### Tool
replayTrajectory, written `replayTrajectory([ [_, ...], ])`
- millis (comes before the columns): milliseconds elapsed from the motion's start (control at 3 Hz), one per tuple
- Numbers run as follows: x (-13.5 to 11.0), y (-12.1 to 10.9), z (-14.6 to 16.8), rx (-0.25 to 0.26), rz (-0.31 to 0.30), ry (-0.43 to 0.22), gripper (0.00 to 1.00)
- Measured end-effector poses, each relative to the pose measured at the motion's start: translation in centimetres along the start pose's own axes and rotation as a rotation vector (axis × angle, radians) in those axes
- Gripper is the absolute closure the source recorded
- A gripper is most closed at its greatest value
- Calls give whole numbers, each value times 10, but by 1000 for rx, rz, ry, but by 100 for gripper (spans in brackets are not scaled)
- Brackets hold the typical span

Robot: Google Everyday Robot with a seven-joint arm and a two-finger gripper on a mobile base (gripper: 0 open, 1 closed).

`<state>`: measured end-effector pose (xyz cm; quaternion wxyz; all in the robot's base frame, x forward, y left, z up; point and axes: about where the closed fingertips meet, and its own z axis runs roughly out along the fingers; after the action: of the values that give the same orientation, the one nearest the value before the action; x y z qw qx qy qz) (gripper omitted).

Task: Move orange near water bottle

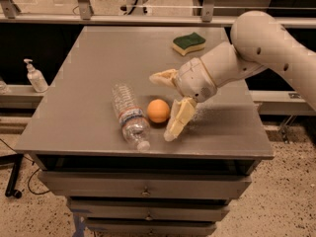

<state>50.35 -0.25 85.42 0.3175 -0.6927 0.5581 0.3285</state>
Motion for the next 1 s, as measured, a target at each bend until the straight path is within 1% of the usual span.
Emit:
replayTrajectory([
  [333,8,-8,-19,57,25,-15,0],
  [667,28,-24,-66,191,68,-54,0],
  [1000,51,-40,-137,361,101,-58,0],
])
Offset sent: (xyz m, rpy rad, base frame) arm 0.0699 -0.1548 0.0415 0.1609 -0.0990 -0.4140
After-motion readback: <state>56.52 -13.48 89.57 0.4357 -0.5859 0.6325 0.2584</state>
